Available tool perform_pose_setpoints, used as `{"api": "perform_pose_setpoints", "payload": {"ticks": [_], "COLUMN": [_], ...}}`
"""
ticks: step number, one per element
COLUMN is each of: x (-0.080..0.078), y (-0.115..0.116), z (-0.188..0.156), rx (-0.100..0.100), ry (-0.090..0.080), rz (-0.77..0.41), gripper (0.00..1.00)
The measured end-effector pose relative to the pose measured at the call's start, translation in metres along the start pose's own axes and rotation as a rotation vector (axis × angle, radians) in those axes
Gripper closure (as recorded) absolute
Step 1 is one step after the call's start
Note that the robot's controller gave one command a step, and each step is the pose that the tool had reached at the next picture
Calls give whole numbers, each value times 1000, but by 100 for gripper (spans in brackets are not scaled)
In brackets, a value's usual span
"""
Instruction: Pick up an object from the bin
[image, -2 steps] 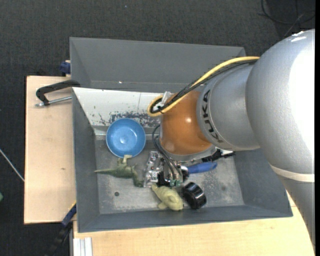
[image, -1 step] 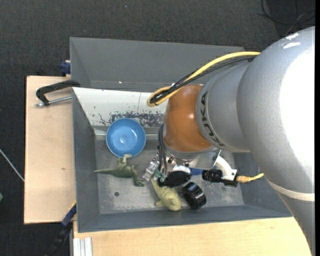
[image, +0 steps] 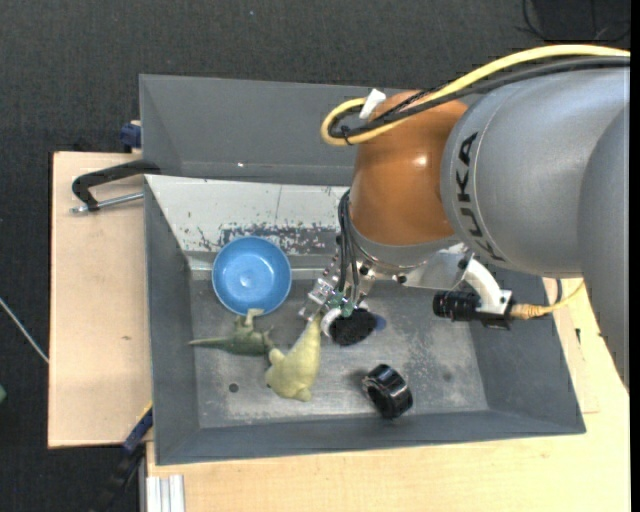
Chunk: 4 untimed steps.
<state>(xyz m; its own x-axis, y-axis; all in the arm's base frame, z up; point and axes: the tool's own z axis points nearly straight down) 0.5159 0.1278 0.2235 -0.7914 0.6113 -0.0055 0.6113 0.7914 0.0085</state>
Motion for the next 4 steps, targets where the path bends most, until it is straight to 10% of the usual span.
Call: {"api": "perform_pose_setpoints", "payload": {"ticks": [1,2,3,4], "x": [-18,21,27,17], "y": [10,15,12,14], "z": [152,32,119,-11], "rx": [1,-2,14,-2], "ry": [2,0,10,-2], "rz": [-86,-109,33,74], "gripper": [100,100,100,100]}}
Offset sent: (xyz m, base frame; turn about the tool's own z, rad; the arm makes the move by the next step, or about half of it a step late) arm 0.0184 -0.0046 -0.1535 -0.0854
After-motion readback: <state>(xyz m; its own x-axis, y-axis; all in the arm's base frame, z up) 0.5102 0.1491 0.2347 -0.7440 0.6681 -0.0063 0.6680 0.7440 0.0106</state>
